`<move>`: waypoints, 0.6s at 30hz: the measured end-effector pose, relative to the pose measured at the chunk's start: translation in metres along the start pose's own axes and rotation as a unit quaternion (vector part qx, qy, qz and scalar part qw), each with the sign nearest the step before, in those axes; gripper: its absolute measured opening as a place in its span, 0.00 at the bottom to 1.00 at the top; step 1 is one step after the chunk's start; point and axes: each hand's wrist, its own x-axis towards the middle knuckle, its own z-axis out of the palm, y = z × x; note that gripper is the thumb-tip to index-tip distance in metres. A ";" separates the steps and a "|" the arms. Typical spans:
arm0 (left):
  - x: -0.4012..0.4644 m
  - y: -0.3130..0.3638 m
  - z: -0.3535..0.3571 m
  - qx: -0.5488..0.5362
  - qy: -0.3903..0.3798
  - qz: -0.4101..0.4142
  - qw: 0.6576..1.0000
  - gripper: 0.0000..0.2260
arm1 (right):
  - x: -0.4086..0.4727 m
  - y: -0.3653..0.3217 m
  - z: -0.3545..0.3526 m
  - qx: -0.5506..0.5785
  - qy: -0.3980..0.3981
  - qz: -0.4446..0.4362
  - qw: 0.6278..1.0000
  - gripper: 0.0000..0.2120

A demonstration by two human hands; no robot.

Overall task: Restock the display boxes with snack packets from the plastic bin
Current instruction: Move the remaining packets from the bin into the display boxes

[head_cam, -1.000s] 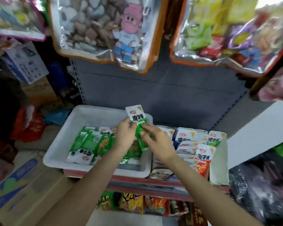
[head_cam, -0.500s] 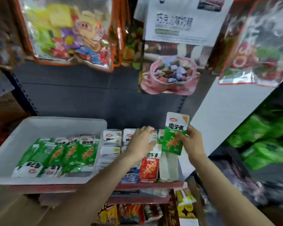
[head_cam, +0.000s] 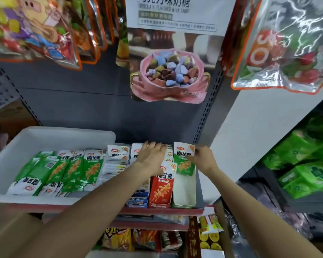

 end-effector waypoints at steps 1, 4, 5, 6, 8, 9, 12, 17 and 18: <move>0.001 0.000 0.000 -0.001 0.002 -0.001 1.000 0.42 | 0.004 0.001 0.000 -0.039 0.001 -0.013 0.999 0.10; 0.002 0.000 -0.001 0.004 0.007 -0.003 1.000 0.40 | 0.012 0.004 0.003 -0.096 -0.014 -0.037 0.995 0.11; 0.002 0.000 0.000 0.005 0.009 -0.003 1.000 0.40 | 0.014 0.004 0.005 -0.119 -0.025 -0.042 0.992 0.11; 0.001 0.000 0.000 0.005 0.012 -0.004 1.000 0.40 | 0.015 0.004 0.006 -0.148 -0.035 -0.049 0.987 0.12; 0.000 0.000 0.001 0.006 0.021 -0.003 1.000 0.39 | 0.017 0.005 0.007 -0.191 -0.031 -0.058 0.979 0.12; 0.000 0.000 0.001 0.007 0.024 -0.003 1.000 0.39 | 0.018 0.005 0.009 -0.202 -0.016 -0.065 0.977 0.13; -0.002 0.000 0.001 0.009 0.029 -0.001 1.000 0.38 | 0.017 0.007 0.012 -0.236 0.045 -0.100 0.966 0.13; -0.009 -0.004 -0.003 -0.059 0.078 0.016 0.995 0.30 | 0.005 -0.009 0.020 -0.179 0.068 -0.133 0.972 0.15; -0.012 -0.006 -0.004 -0.089 0.105 0.016 0.990 0.27 | 0.003 -0.017 0.022 -0.154 0.059 -0.138 0.977 0.14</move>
